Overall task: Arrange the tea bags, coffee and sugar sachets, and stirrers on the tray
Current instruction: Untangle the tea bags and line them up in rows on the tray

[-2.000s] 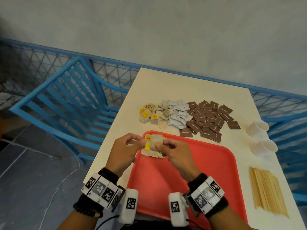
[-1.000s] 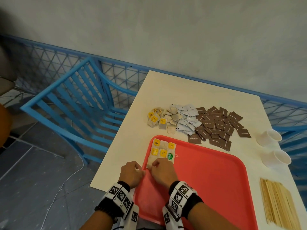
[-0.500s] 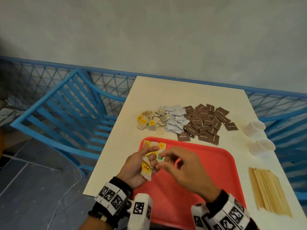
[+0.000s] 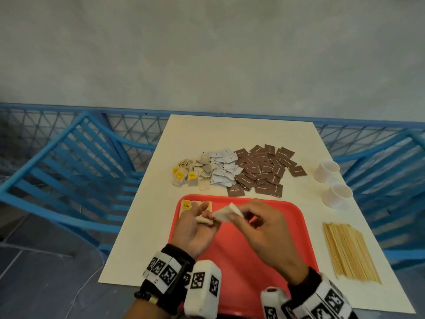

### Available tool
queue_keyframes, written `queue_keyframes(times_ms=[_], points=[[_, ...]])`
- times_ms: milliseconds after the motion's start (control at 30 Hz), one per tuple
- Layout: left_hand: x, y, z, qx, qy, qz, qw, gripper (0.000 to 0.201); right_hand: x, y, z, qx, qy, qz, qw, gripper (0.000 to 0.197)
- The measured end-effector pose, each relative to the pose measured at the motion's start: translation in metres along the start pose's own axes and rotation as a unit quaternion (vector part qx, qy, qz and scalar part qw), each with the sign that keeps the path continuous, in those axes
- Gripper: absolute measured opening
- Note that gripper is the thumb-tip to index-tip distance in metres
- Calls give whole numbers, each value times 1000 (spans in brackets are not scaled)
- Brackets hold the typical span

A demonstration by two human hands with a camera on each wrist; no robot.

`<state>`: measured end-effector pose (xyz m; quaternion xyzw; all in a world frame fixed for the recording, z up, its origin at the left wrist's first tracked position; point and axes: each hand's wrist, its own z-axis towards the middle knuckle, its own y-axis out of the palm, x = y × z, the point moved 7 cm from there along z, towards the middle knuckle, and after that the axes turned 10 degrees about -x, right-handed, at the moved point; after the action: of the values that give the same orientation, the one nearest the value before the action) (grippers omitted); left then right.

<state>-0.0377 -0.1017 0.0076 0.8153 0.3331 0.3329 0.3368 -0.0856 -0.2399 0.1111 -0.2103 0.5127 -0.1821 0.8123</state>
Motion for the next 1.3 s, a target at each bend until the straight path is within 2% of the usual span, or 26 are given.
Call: queue_keyframes(times_ms=[67,133,200,267,400,467,567,633,700,800,933,1033,1133,1200,1300], points=[[7,-3,-5,-2,8,92,996,29,-5,-12,1,39,-28,-62,997,12],[8,9,-19,-60,-10,207,976,34,-7,-13,1,58,-59,-146,986,14],[11,28,-36,-113,-9,298,948,38,-4,-11,0,67,-77,-177,979,14],[19,44,-47,-133,40,361,922,33,-2,-9,-1,72,-92,-178,977,16],[37,50,-51,-112,144,453,872,23,-9,5,-4,43,-124,-172,976,18],[51,50,-55,-108,206,503,832,17,-9,8,-5,20,-107,-121,987,18],[70,54,-64,-115,274,599,743,10,-7,3,0,31,-40,6,999,14],[74,55,-67,-127,282,624,718,9,-6,5,11,38,26,103,994,14],[77,56,-69,-146,285,620,717,9,-7,18,24,13,81,159,984,21],[89,51,-65,-154,294,572,751,10,-10,40,40,-15,113,193,974,6],[105,30,-55,-117,296,543,777,9,3,64,51,-33,142,242,959,6],[110,-6,-37,-75,252,573,776,5,36,92,49,-78,229,267,933,13],[108,-61,-13,8,197,633,749,6,90,130,23,-125,374,237,888,9],[103,-95,1,67,158,680,713,9,128,153,-2,-136,460,191,856,19],[90,-122,18,97,116,747,647,9,156,177,-15,-133,509,155,836,16]])
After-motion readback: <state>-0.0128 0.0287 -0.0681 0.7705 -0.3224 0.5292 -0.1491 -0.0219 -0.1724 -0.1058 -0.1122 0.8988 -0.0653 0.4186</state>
